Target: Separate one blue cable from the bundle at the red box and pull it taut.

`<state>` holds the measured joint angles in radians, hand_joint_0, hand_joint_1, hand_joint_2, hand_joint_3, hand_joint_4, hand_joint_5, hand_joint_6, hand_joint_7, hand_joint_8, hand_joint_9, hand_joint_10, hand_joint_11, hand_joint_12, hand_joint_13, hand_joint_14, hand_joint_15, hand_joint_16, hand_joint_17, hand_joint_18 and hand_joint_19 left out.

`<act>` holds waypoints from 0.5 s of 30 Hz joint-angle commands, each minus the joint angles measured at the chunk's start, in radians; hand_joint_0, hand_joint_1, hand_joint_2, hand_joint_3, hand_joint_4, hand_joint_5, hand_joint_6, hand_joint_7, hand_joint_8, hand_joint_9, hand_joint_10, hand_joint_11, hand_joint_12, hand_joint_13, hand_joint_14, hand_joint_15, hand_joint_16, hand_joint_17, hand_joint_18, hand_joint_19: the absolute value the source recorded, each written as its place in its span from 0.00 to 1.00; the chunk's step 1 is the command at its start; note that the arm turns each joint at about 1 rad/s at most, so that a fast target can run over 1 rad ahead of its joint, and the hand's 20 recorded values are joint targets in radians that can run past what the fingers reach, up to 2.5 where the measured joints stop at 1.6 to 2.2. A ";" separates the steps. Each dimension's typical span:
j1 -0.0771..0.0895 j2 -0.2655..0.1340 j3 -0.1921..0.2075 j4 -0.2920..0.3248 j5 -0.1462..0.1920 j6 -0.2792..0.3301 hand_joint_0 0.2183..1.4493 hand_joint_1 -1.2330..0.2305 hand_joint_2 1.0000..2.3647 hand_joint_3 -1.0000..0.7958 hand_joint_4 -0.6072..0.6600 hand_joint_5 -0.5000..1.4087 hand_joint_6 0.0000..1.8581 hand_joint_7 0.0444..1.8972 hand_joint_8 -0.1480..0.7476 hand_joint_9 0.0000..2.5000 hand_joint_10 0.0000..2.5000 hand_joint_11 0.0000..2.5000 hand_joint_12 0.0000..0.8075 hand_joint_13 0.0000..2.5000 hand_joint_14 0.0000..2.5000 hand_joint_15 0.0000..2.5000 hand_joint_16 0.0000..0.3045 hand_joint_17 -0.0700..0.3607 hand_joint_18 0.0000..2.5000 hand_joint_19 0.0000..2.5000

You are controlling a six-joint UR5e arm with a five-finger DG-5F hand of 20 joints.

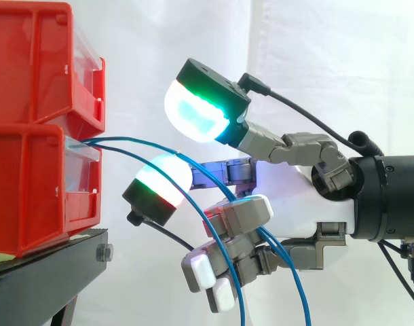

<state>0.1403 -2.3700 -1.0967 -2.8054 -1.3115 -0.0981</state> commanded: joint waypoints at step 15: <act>0.001 0.000 0.000 0.000 0.003 0.000 0.33 0.32 0.01 0.39 0.49 0.19 0.41 0.66 0.51 0.53 0.01 0.54 0.48 0.43 0.01 0.25 0.15 0.40 0.38 0.28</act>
<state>0.1412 -2.3700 -1.0968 -2.8044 -1.3103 -0.0983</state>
